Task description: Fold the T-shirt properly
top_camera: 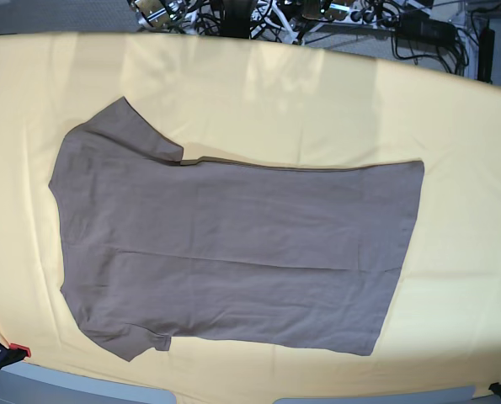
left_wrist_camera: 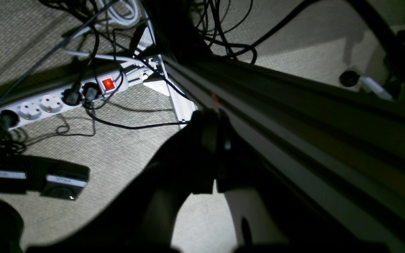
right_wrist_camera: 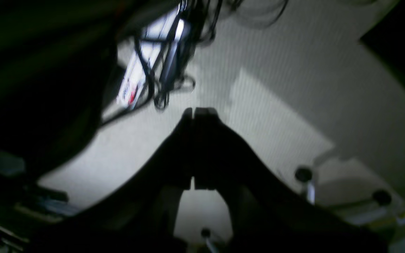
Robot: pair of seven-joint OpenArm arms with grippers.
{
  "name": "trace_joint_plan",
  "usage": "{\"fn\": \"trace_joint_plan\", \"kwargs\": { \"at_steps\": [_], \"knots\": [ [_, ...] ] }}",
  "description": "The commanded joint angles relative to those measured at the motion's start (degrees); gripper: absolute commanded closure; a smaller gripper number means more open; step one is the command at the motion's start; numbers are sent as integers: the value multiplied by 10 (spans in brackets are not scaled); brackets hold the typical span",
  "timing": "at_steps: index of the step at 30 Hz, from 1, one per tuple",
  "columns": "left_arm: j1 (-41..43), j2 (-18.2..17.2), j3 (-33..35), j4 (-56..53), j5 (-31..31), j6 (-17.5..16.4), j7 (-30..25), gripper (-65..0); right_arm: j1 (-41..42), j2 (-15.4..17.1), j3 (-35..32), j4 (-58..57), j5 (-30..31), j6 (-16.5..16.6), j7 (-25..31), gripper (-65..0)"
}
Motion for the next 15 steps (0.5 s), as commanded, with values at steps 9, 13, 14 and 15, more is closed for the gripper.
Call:
{"fn": "trace_joint_plan", "kwargs": {
  "at_steps": [9,13,14,15],
  "knots": [
    [134,-22,3,184,7,-21,92,0,-160,30,1,194,4,26,-45,0],
    [205,-62,3,297,7,-20,115,0,-254,56,1,324,4,32,-64,0],
    [224,-73,3,326,7,-14,120,0,-279,63,1,358,4,34,-64,0],
    [243,-85,3,355,7,-5,120,0,-303,72,1,393,4,36,-64,0]
  ]
}}
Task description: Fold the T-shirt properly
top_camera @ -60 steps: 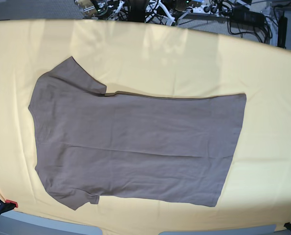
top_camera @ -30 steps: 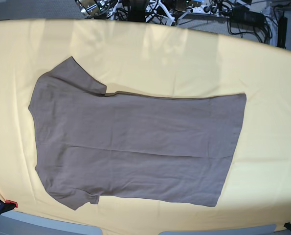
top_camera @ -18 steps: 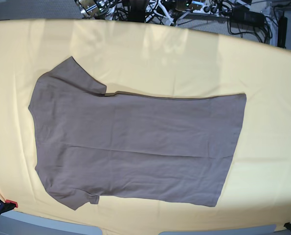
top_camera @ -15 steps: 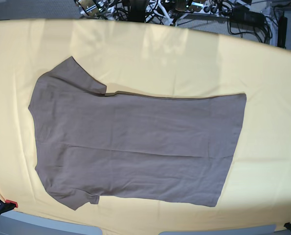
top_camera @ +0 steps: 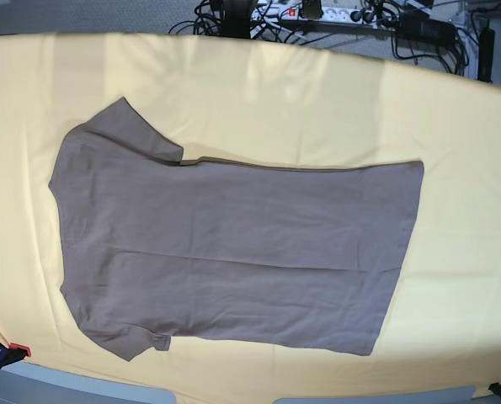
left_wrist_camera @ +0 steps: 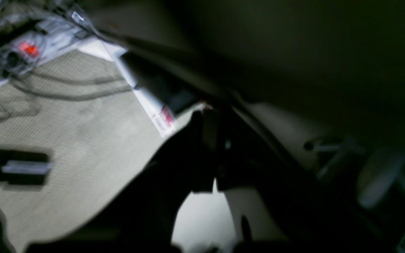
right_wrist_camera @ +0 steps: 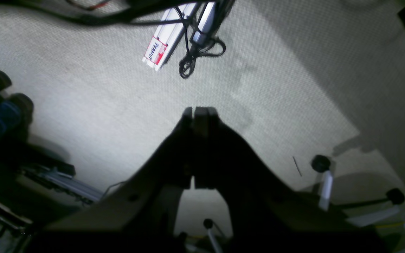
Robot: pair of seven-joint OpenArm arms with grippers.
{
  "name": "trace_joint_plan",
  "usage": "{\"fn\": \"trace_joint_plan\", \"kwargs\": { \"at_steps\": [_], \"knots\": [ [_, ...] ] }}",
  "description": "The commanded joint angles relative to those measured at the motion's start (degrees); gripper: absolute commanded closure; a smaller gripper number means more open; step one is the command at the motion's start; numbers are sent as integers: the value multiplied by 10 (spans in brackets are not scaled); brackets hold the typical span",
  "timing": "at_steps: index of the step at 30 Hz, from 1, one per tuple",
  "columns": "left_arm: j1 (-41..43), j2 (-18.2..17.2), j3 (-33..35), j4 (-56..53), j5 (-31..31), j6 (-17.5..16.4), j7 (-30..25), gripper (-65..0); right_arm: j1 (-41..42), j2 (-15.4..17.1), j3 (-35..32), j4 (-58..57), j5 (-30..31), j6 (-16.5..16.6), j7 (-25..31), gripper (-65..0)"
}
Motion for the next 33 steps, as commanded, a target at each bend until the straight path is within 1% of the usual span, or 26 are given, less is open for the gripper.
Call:
{"fn": "trace_joint_plan", "kwargs": {
  "at_steps": [1,4,6,8,10,14,18,22,25,27,28,30,31,33],
  "knots": [
    [28,-12,1,30,0,3,2,0,-30,10,-1,36,4,4,2,0],
    [77,-51,1,115,23,32,3,0,-99,42,-1,147,4,3,-3,0],
    [108,-75,1,169,42,48,3,0,-144,61,-1,221,4,-6,-9,0],
    [138,-96,-3,223,63,58,9,0,-187,81,-1,290,3,-27,-9,0],
    [165,-111,-15,276,84,60,21,0,-223,100,-1,357,-7,-45,-12,0],
    [212,-135,-73,382,93,60,33,0,-278,123,-1,472,-75,-93,-35,0],
    [246,-137,-156,486,87,57,51,0,-312,146,-1,560,-122,-131,-39,0],
    [279,-136,-221,579,85,38,61,0,-333,158,-1,622,-169,-172,-44,0],
    [300,-137,-253,643,76,25,62,0,-336,159,-1,663,-195,-180,-59,0],
    [308,-136,-269,682,76,26,62,0,-336,159,-1,664,-215,-181,-61,0],
    [309,-136,-277,700,76,26,62,0,-336,159,-1,664,-223,-186,-63,0],
    [309,-136,-291,708,76,25,62,0,-336,159,-1,664,-224,-199,-63,0],
    [309,-136,-298,708,76,25,62,0,-335,159,-1,664,-239,-209,-58,0],
    [307,-137,-310,708,76,26,55,0,-327,159,-1,664,-261,-207,-52,0]
  ]
}}
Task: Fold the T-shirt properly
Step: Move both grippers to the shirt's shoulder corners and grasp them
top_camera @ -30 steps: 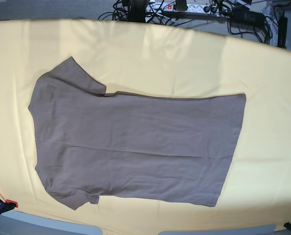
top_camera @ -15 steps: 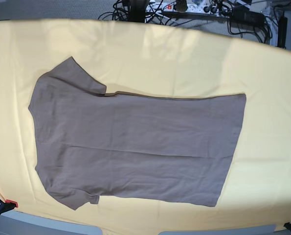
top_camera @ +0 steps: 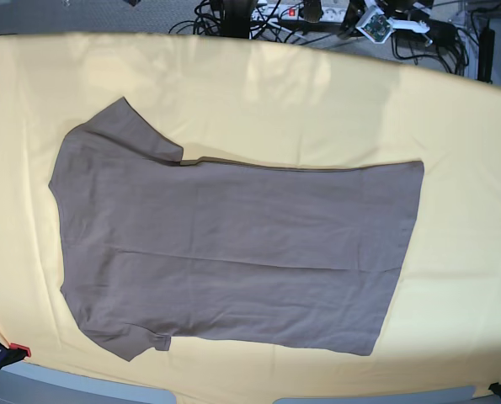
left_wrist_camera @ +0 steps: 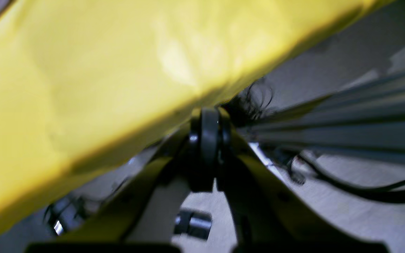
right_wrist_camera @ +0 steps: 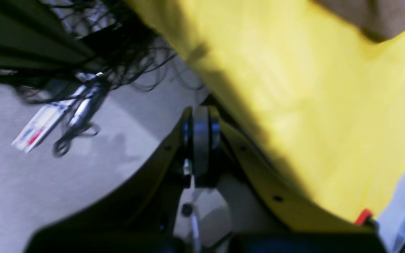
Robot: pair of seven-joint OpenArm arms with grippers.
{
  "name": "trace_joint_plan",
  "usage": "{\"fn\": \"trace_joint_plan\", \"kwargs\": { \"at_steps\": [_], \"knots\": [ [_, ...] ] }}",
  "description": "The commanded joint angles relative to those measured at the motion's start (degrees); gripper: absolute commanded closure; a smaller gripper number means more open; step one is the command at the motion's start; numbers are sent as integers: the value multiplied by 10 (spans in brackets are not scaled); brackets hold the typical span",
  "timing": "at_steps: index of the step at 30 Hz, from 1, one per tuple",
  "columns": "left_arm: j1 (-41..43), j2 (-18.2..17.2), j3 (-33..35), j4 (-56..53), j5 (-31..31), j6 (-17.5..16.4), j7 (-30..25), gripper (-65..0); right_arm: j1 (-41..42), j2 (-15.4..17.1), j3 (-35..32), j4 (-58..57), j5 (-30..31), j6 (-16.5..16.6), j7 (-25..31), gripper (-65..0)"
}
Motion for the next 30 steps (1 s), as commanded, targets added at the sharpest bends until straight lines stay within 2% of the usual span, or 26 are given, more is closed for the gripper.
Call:
{"fn": "trace_joint_plan", "kwargs": {
  "at_steps": [1,4,9,12,15,19,23,24,25,26,28,29,30],
  "knots": [
    [3,-2,-6,11,-4,-2,-20,0,-2,2,-1,8,-21,-2,9,0],
    [-26,-6,-9,11,-9,-2,-21,0,37,2,-1,8,-40,9,8,0],
    [-83,-55,-9,11,-8,-2,-21,0,125,2,-1,8,-35,57,22,0],
    [-124,-89,-8,6,-8,-21,-32,0,182,2,-1,8,-5,107,35,0],
    [-165,-130,-8,-45,-8,-41,-58,0,234,2,-1,8,26,153,45,0],
    [-216,-176,-8,-107,-8,-81,-88,0,265,2,-1,8,27,157,45,0],
    [-279,-222,-6,-169,-8,-130,-146,0,278,2,-1,-17,27,148,45,0],
    [-295,-232,-4,-183,-8,-142,-159,-27,278,2,-1,-21,27,145,45,0],
    [-312,-241,2,-195,-8,-155,-171,-98,278,2,-1,-23,27,145,45,0],
    [-329,-250,9,-206,-8,-165,-180,-176,278,2,-1,-23,27,144,45,-32],
    [-370,-267,33,-227,-7,-176,-185,-317,278,2,-1,-23,28,141,43,-140],
    [-394,-274,51,-237,1,-176,-185,-352,278,2,-1,-23,29,142,43,-192],
    [-417,-281,73,-247,17,-176,-185,-357,278,2,-1,-23,30,142,43,-230]
  ]
}}
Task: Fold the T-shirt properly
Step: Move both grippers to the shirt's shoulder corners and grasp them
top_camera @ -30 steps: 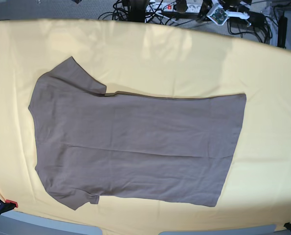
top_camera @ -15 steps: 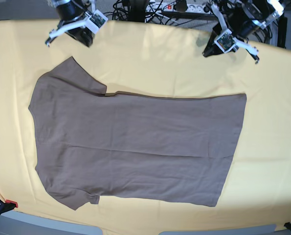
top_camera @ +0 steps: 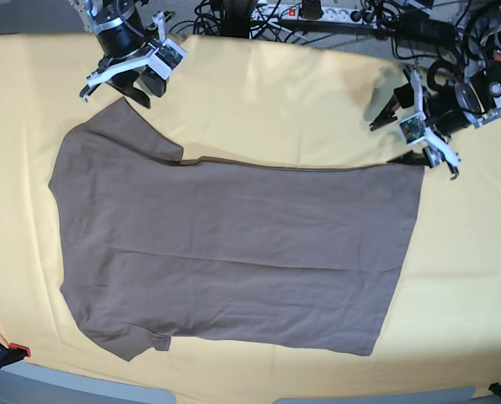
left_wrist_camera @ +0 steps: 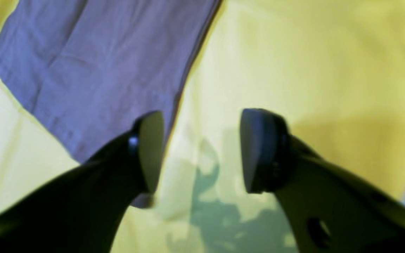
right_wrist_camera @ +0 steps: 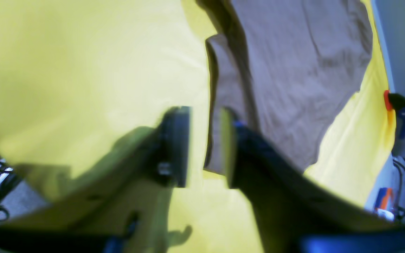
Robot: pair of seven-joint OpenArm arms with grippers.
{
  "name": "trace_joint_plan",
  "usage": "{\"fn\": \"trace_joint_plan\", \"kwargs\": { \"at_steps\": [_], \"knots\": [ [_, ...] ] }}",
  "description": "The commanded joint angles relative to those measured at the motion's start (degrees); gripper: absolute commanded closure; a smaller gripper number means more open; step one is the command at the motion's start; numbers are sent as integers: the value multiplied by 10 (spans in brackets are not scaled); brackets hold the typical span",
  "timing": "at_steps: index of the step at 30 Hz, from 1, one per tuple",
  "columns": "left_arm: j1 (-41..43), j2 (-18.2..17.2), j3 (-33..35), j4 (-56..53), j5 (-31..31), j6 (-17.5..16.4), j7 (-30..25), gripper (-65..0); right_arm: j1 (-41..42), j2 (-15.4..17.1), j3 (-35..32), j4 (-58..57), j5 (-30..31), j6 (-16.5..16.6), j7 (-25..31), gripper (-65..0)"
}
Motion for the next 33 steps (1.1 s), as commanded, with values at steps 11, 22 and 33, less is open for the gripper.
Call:
{"fn": "trace_joint_plan", "kwargs": {
  "at_steps": [11,22,33],
  "knots": [
    [-263,-36,275,-148,122,43,-10,-357,-10,3,40,8,31,-9,-22,-262],
    [-373,-38,389,-204,141,42,-11,-356,-2,3,141,-65,155,88,1,-317],
    [-373,-56,389,-203,141,21,-10,-355,83,3,140,-179,156,108,18,-317]
  ]
}}
